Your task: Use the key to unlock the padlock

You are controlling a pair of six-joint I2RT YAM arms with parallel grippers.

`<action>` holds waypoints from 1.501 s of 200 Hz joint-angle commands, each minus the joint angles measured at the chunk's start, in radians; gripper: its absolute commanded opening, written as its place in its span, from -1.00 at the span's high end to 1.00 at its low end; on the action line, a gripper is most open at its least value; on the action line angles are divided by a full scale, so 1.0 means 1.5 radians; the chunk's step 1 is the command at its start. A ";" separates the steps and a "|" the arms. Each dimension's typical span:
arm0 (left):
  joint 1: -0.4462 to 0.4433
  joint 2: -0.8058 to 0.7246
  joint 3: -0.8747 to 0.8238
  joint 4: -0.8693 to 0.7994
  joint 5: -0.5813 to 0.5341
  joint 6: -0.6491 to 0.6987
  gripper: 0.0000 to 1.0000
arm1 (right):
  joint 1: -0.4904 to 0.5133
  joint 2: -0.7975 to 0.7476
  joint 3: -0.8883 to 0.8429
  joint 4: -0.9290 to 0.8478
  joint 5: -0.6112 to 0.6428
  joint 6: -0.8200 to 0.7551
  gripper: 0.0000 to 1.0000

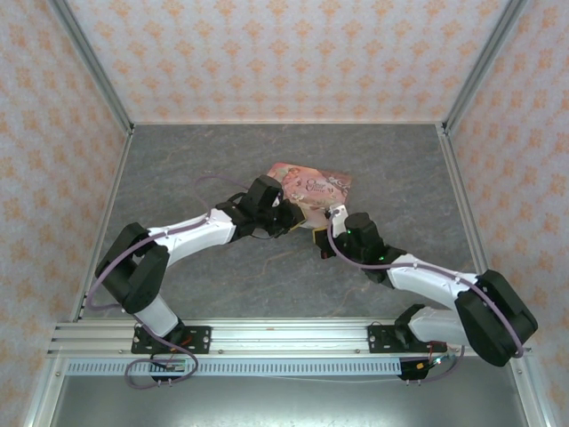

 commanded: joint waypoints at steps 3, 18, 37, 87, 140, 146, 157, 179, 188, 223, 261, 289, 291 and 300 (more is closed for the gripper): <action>0.003 -0.037 -0.001 0.026 0.023 -0.025 0.70 | 0.004 0.007 0.024 0.036 -0.006 -0.010 1.00; 0.003 -0.037 0.000 0.023 0.021 -0.025 0.70 | 0.003 0.009 0.026 0.036 -0.007 -0.009 1.00; 0.003 -0.036 -0.002 0.022 0.022 -0.025 0.69 | 0.004 0.010 0.027 0.042 -0.008 -0.006 1.00; 0.003 -0.038 -0.005 0.022 0.018 -0.027 0.70 | 0.003 0.001 0.026 0.048 0.002 -0.001 1.00; 0.003 -0.036 -0.008 0.024 0.016 -0.031 0.69 | 0.004 -0.001 0.021 0.058 -0.003 0.005 1.00; 0.003 -0.036 -0.008 0.024 0.016 -0.031 0.69 | 0.004 -0.001 0.021 0.057 -0.004 0.005 1.00; 0.003 -0.036 -0.009 0.024 0.016 -0.031 0.70 | 0.004 -0.003 0.021 0.058 -0.004 0.006 1.00; 0.002 -0.035 -0.008 0.026 0.017 -0.032 0.69 | 0.004 -0.002 0.022 0.059 -0.003 0.006 1.00; 0.003 -0.035 -0.010 0.030 0.019 -0.034 0.69 | 0.004 0.000 0.022 0.061 -0.004 0.006 1.00; 0.002 -0.039 -0.009 0.031 0.024 -0.035 0.69 | 0.003 0.018 0.028 0.070 -0.008 0.007 1.00; 0.000 -0.046 -0.010 0.031 0.024 -0.038 0.69 | 0.004 0.035 0.035 0.077 0.002 0.000 1.00; -0.004 -0.047 -0.010 0.031 0.025 -0.040 0.69 | 0.004 0.041 0.035 0.096 0.002 -0.005 1.00; -0.004 -0.047 -0.011 0.032 0.024 -0.041 0.69 | 0.003 0.041 0.035 0.098 0.001 -0.004 1.00; -0.006 -0.047 -0.012 0.034 0.024 -0.043 0.69 | 0.004 0.047 0.037 0.104 -0.004 -0.006 1.00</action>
